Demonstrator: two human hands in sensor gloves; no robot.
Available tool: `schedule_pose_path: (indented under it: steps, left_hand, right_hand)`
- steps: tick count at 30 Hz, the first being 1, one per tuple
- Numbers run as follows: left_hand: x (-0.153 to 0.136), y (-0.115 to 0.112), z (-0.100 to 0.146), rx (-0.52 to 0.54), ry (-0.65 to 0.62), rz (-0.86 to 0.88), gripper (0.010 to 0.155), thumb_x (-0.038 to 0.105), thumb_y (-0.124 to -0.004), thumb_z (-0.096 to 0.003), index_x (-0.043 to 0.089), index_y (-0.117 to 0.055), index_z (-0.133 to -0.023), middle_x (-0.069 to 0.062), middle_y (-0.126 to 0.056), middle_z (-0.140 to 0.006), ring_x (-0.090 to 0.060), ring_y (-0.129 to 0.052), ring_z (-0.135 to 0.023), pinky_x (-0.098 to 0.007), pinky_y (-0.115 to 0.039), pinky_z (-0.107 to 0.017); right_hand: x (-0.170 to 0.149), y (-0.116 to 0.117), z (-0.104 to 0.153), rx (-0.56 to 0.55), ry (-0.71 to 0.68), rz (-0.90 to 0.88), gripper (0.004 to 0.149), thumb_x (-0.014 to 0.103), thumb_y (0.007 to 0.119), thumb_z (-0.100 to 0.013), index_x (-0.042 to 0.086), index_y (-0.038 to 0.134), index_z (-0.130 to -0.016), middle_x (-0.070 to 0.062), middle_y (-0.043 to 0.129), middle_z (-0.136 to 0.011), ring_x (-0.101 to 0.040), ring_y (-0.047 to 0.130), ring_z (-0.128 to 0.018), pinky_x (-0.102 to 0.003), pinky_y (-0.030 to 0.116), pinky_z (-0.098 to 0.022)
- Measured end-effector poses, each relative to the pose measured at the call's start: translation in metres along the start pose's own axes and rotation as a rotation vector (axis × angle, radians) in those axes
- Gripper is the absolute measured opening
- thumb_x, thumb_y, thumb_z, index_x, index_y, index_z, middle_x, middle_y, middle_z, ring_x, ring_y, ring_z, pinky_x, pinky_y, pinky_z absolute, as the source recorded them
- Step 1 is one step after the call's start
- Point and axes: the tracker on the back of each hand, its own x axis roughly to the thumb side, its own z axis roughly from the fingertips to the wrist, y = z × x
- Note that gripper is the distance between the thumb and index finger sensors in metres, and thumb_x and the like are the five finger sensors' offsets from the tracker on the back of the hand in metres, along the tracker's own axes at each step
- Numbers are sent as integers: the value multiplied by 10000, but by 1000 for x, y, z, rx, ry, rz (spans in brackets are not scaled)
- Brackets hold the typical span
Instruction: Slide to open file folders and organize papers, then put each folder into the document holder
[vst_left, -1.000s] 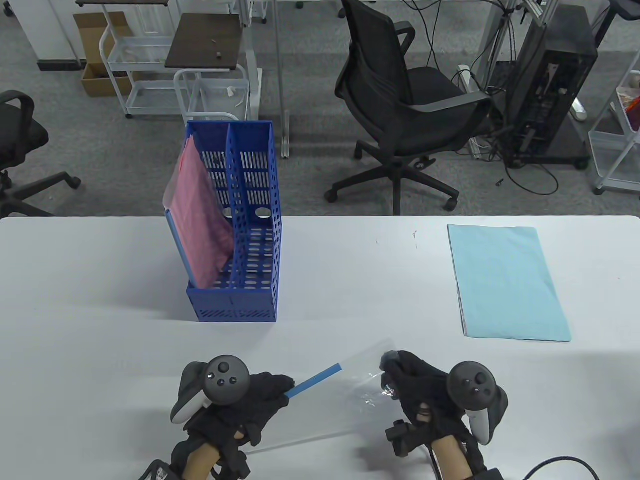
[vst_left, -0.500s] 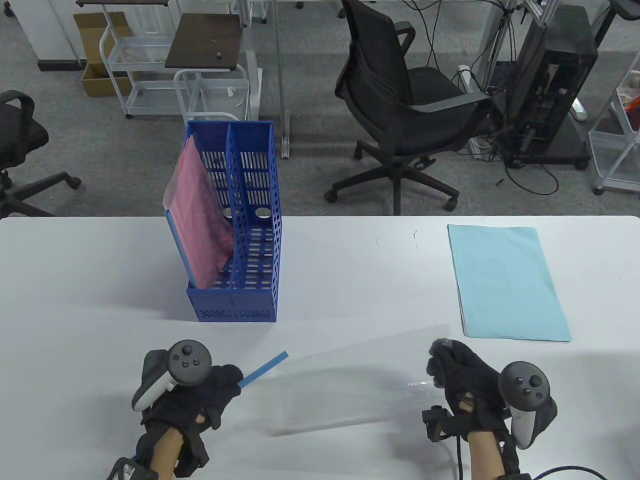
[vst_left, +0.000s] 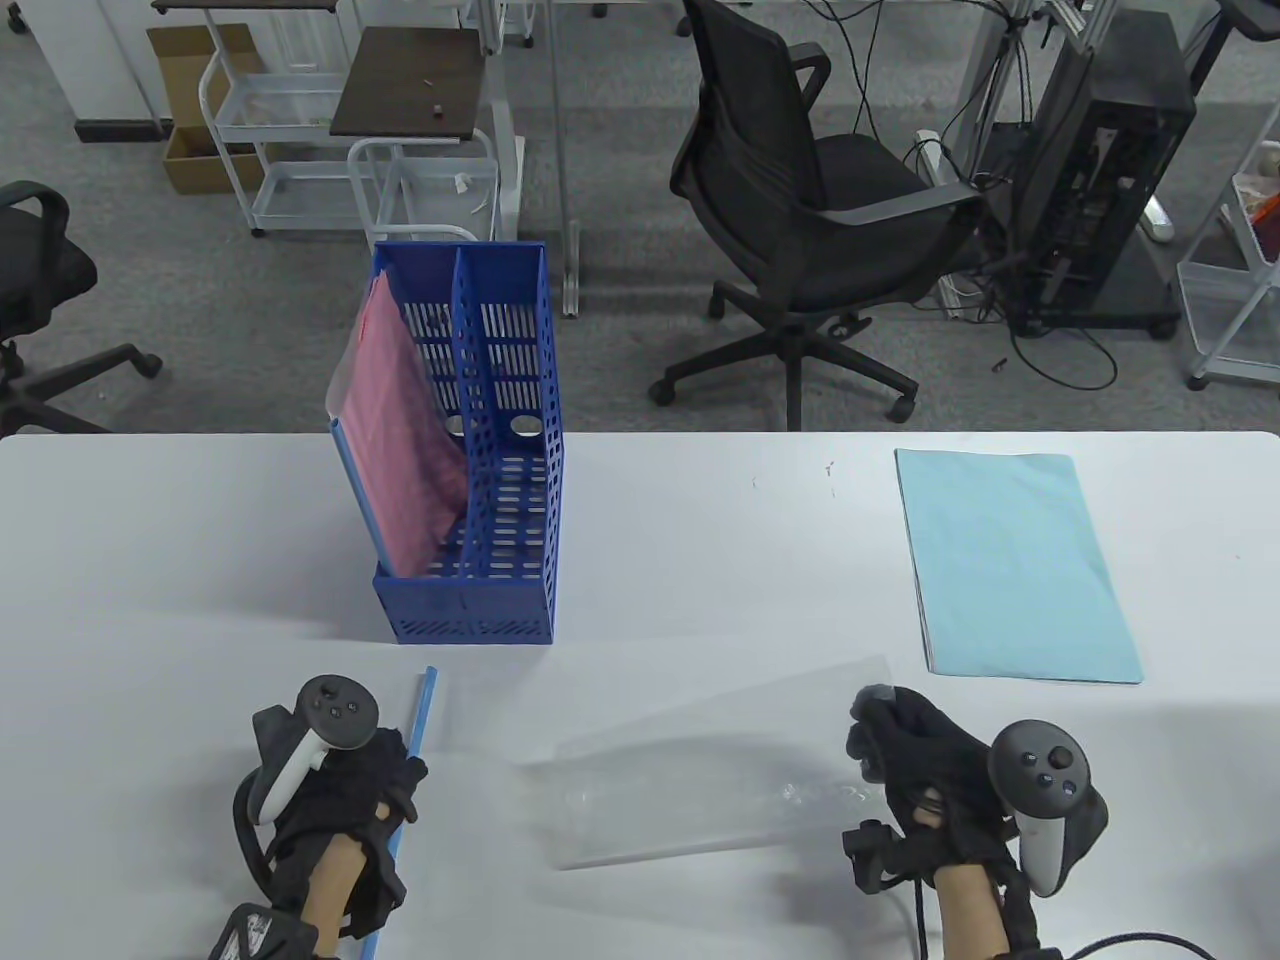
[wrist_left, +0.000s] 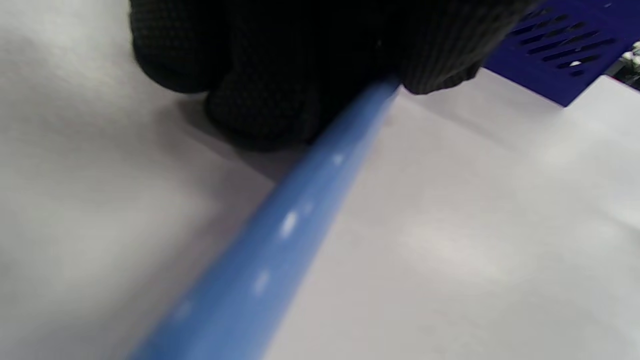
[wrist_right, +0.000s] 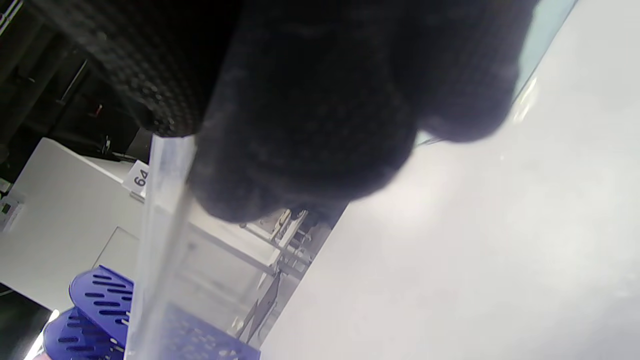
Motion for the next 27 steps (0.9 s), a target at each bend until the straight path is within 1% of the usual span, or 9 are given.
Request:
schedule_pose_path:
  steps: [5, 12, 17, 19, 20, 21, 23, 24, 27]
  left_hand:
    - [2, 1, 0, 113, 108, -139, 472, 469, -877, -425, 215, -891, -823, 21, -988, -572, -182, -1034, -385, -452, -874, -444]
    - [-1, 2, 2, 157, 124, -130, 523, 498, -859, -427, 195, -875, -852, 4, -987, -601, -194, -1033, -412, -463, -866, -458]
    - [2, 12, 15, 227, 114, -98, 548, 527, -851, -422, 199, -870, -860, 10, -998, -572, -187, -1030, -377, -455, -872, -436]
    - [14, 17, 29, 252, -25, -38, 580, 544, -837, -423, 204, -841, -893, 3, -991, -615, -198, -1032, -418, -463, -864, -460]
    - [21, 17, 34, 241, -124, -1, 626, 555, -832, -420, 209, -800, -941, -16, -976, -697, -228, -1030, -509, -484, -843, -519]
    - [34, 15, 41, 198, -285, 54, 681, 567, -825, -420, 224, -734, -1001, -26, -933, -823, -268, -1005, -654, -511, -801, -605]
    - [61, 5, 51, 86, -575, 161, 750, 576, -822, -426, 265, -629, -1081, -46, -786, -1046, -325, -881, -923, -547, -730, -693]
    - [78, -1, 58, 6, -675, 180, 764, 591, -817, -425, 292, -606, -1095, -38, -713, -1109, -325, -813, -1000, -563, -694, -725]
    - [116, -14, 68, -216, -785, 101, 862, 638, -843, -401, 340, -504, -1135, -10, -598, -1189, -317, -694, -1106, -588, -622, -778]
  right_hand:
    - [4, 6, 1, 28, -17, 25, 406, 426, 849, -351, 212, 960, -678, 36, 1079, -426, -149, 1038, -221, -372, 912, -306]
    - [7, 10, 3, 43, -32, 38, 408, 427, 849, -351, 210, 960, -679, 35, 1081, -426, -151, 1038, -223, -373, 912, -306]
    - [10, 10, 4, 50, -47, 36, 408, 428, 850, -350, 214, 959, -680, 36, 1081, -431, -150, 1040, -227, -371, 912, -311]
    - [12, 12, 5, 70, -63, 25, 408, 429, 849, -351, 219, 957, -684, 37, 1080, -439, -153, 1041, -239, -372, 909, -321]
    - [13, 14, 5, 84, -75, 19, 406, 431, 848, -352, 227, 954, -687, 40, 1079, -450, -154, 1043, -252, -374, 908, -331]
    - [14, 17, 6, 104, -92, 9, 406, 432, 847, -353, 236, 950, -693, 42, 1079, -466, -161, 1046, -274, -380, 904, -347]
    - [19, 22, 8, 150, -129, -7, 404, 432, 845, -353, 253, 944, -701, 44, 1077, -494, -169, 1047, -308, -390, 897, -371]
    - [22, 25, 10, 179, -163, -20, 403, 433, 844, -353, 260, 942, -703, 47, 1074, -507, -172, 1048, -321, -395, 894, -383]
    - [32, 30, 15, 233, -252, -67, 400, 435, 844, -346, 285, 939, -705, 52, 1070, -541, -182, 1047, -366, -407, 885, -413]
